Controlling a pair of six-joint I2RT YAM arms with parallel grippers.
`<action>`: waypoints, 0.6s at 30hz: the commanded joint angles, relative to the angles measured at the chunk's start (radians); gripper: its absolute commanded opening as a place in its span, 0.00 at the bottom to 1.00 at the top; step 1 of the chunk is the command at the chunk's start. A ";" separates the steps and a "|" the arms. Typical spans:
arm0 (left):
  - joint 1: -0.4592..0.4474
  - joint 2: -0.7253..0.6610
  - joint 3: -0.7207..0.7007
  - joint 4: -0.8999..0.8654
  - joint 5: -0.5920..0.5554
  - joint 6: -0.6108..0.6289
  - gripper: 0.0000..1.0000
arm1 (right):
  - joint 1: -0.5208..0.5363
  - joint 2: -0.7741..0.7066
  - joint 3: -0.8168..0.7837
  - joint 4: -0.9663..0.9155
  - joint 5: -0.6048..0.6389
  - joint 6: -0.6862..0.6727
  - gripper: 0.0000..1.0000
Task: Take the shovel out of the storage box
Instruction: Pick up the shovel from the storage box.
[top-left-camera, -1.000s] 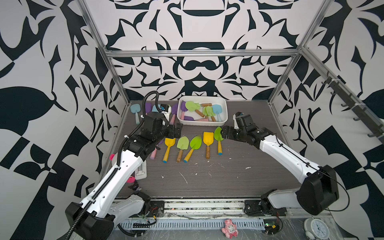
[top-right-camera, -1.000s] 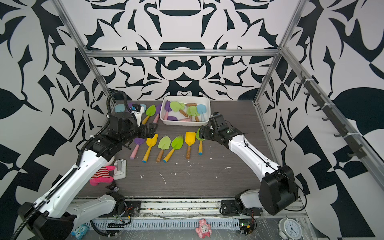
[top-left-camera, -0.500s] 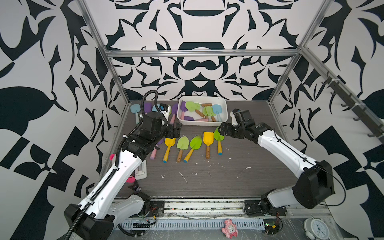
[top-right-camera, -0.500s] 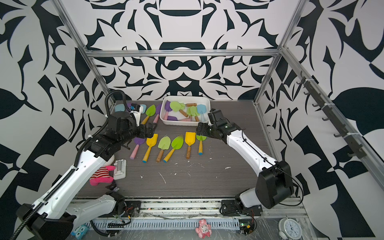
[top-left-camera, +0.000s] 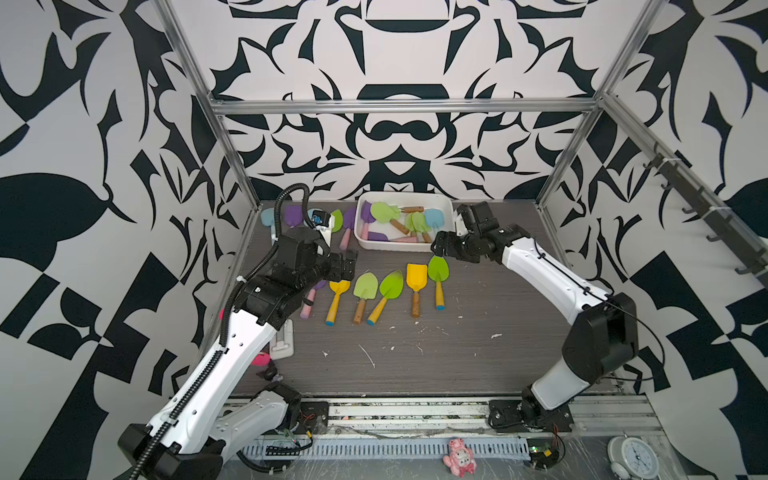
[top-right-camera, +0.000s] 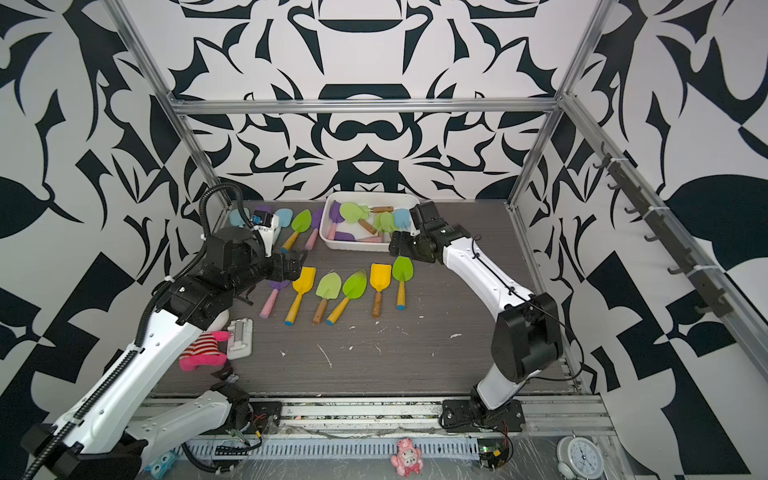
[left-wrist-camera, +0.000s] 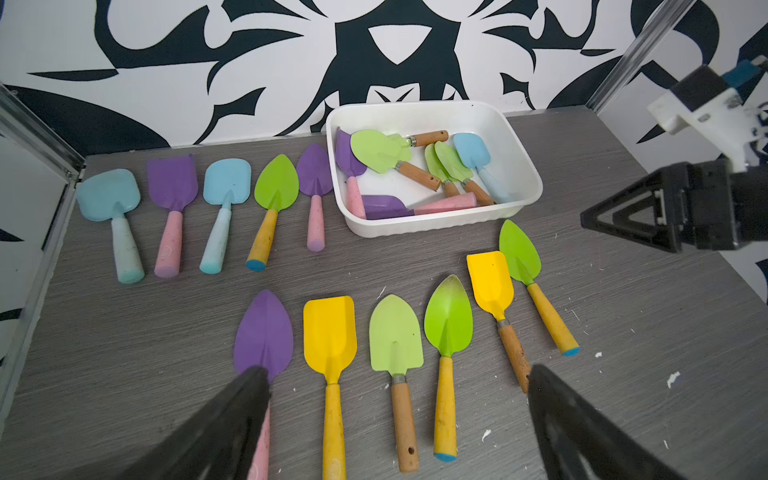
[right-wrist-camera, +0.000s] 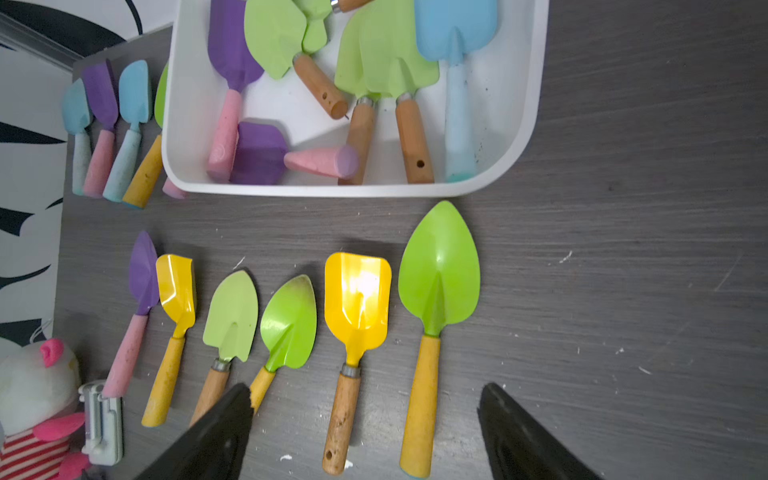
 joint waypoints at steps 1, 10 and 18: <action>-0.002 -0.024 0.028 -0.049 -0.015 0.013 0.99 | -0.013 0.067 0.118 -0.046 0.002 -0.035 0.86; -0.003 -0.064 0.022 -0.110 -0.023 0.011 0.99 | -0.043 0.376 0.485 -0.172 0.015 -0.084 0.75; -0.002 -0.104 0.012 -0.158 -0.028 -0.009 0.99 | -0.060 0.566 0.713 -0.215 0.036 -0.106 0.73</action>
